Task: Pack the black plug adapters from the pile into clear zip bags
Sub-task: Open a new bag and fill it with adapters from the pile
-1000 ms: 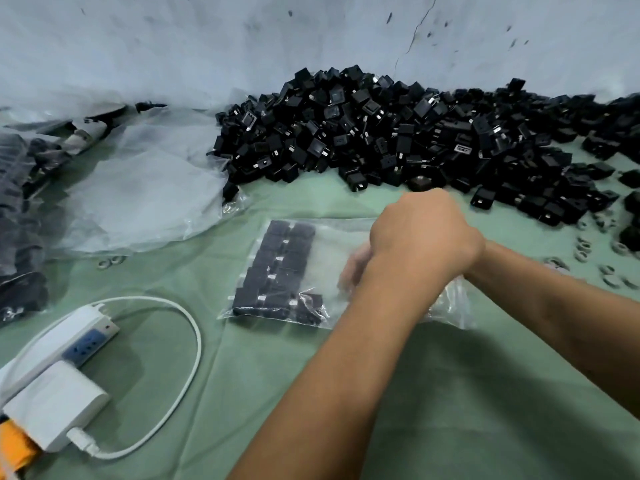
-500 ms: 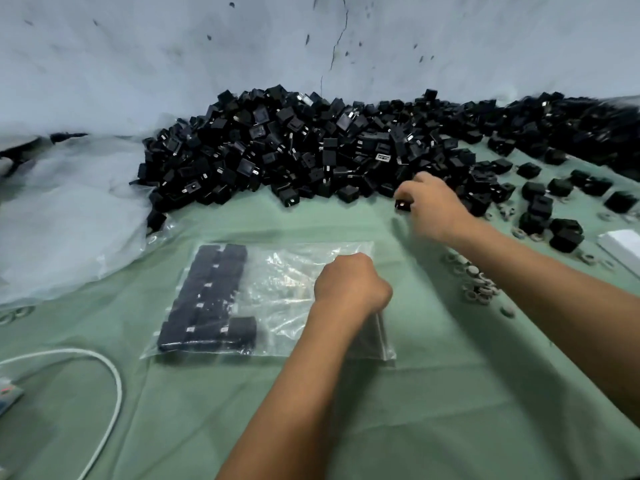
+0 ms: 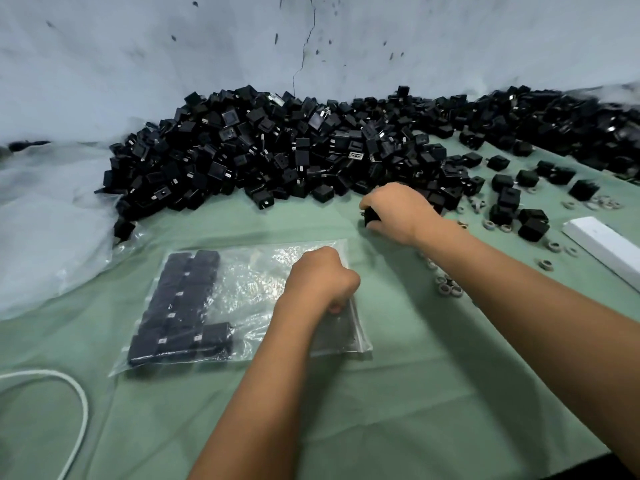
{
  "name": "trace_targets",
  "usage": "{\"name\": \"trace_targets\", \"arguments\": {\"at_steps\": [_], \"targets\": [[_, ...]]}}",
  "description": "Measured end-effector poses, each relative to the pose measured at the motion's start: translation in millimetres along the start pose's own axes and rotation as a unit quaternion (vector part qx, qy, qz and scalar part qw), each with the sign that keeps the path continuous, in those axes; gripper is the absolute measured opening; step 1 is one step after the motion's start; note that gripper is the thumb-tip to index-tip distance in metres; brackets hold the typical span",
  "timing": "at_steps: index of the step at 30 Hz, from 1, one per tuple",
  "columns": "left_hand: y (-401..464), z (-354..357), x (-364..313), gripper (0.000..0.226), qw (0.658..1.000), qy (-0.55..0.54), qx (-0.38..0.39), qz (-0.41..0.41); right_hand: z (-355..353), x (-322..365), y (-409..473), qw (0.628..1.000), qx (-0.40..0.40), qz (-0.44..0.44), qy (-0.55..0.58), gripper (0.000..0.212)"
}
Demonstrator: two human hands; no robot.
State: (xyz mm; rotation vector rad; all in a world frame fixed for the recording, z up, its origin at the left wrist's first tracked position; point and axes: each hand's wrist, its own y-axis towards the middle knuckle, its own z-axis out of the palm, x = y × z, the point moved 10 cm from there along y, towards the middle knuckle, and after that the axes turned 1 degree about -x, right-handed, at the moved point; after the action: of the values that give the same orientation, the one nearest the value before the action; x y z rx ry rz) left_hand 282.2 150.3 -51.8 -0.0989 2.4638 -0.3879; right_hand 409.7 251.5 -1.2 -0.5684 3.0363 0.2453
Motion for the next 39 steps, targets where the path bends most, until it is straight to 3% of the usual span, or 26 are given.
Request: {"name": "trace_targets", "arguments": {"at_steps": [3, 5, 7, 9, 12, 17, 20, 23, 26, 29, 31, 34, 37, 39], "targets": [[1, -2, 5, 0.023, 0.999, -0.045, 0.001, -0.001, -9, 6, -24, 0.990, 0.030, 0.005, 0.138, 0.025], [-1, -6, 7, 0.024, 0.997, -0.073, -0.008, -0.002, -2, 15, -46, 0.948, 0.116, 0.006, 0.297, 0.016], [-5, -16, 6, 0.032, 0.995, -0.092, -0.034, 0.008, 2, 31, -69, 0.903, 0.184, -0.018, 0.388, 0.010], [-10, -27, 2, 0.039, 0.994, -0.091, -0.062, 0.023, -2, 50, -82, 0.878, 0.198, -0.055, 0.432, 0.013], [-20, -44, -7, 0.024, 0.993, -0.060, -0.097, 0.042, -4, 78, -88, 0.855, 0.208, -0.086, 0.466, 0.011], [-38, -75, -27, 0.008, 0.983, 0.003, -0.169, 0.069, -11, 119, -78, 0.831, 0.198, -0.114, 0.507, 0.037], [-46, -91, -37, 0.013, 0.976, 0.031, -0.195, 0.088, -7, 139, -73, 0.786, 0.242, -0.115, 0.558, 0.039], [-52, -97, -33, 0.012, 0.978, -0.002, -0.191, 0.085, 1, 140, -67, 0.733, 0.313, -0.100, 0.596, 0.027], [-52, -106, -13, 0.012, 0.975, -0.011, -0.211, 0.064, -4, 125, -64, 0.724, 0.331, -0.096, 0.597, 0.008], [-42, -98, 10, 0.017, 0.980, -0.015, -0.195, 0.036, -2, 108, -68, 0.711, 0.346, -0.075, 0.607, 0.031], [-35, -81, 20, 0.014, 0.987, -0.035, -0.154, 0.019, 6, 96, -71, 0.710, 0.341, -0.048, 0.615, 0.035], [-32, -65, 24, 0.015, 0.993, -0.032, -0.111, 0.006, 23, 85, -80, 0.737, 0.357, -0.033, 0.573, 0.038], [-36, -60, 21, 0.037, 0.997, -0.037, -0.074, -0.009, 33, 88, -91, 0.764, 0.394, -0.041, 0.509, 0.037], [-37, -63, 23, 0.036, 0.996, -0.040, -0.080, -0.013, 29, 94, -94, 0.779, 0.400, -0.066, 0.479, 0.043]]}}
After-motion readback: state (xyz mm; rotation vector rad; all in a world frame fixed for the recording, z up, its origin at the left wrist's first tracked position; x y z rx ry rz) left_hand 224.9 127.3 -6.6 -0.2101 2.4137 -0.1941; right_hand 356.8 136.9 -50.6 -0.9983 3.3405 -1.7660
